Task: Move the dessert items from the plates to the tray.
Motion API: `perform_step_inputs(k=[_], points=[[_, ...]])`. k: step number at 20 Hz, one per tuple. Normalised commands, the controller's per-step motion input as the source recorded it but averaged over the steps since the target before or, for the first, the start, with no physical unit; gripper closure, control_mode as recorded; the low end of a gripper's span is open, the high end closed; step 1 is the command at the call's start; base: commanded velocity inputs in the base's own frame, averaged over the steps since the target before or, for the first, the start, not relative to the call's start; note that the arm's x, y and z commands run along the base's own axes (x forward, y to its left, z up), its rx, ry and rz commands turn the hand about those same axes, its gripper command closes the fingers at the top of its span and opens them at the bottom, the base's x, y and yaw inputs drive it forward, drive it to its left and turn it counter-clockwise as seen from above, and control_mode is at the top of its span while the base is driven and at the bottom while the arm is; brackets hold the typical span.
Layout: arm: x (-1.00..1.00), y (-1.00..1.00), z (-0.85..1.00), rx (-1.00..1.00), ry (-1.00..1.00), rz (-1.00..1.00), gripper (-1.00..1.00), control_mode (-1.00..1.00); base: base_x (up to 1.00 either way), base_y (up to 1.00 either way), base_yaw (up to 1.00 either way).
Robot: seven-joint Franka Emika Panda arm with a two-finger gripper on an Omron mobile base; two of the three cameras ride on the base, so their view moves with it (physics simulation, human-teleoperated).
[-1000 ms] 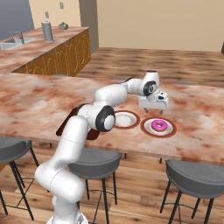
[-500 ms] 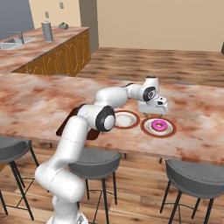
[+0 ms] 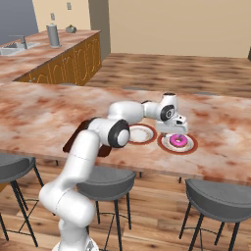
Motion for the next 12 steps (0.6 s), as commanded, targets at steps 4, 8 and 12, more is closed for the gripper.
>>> perform_step_inputs(k=[4, 8, 12], points=[[0.0, -0.23, -0.22, 0.0, 0.01, 0.0, -1.0, -1.0, 0.0, 0.0, 0.0], [0.0, -0.07, -0.16, 0.01, 0.0, 0.0, -1.0, -1.0, 0.0, 0.0, 0.0], [0.0, 0.0, -0.14, 0.01, 0.0, 0.0, -1.0, -1.0, 0.0, 0.0, 0.0]])
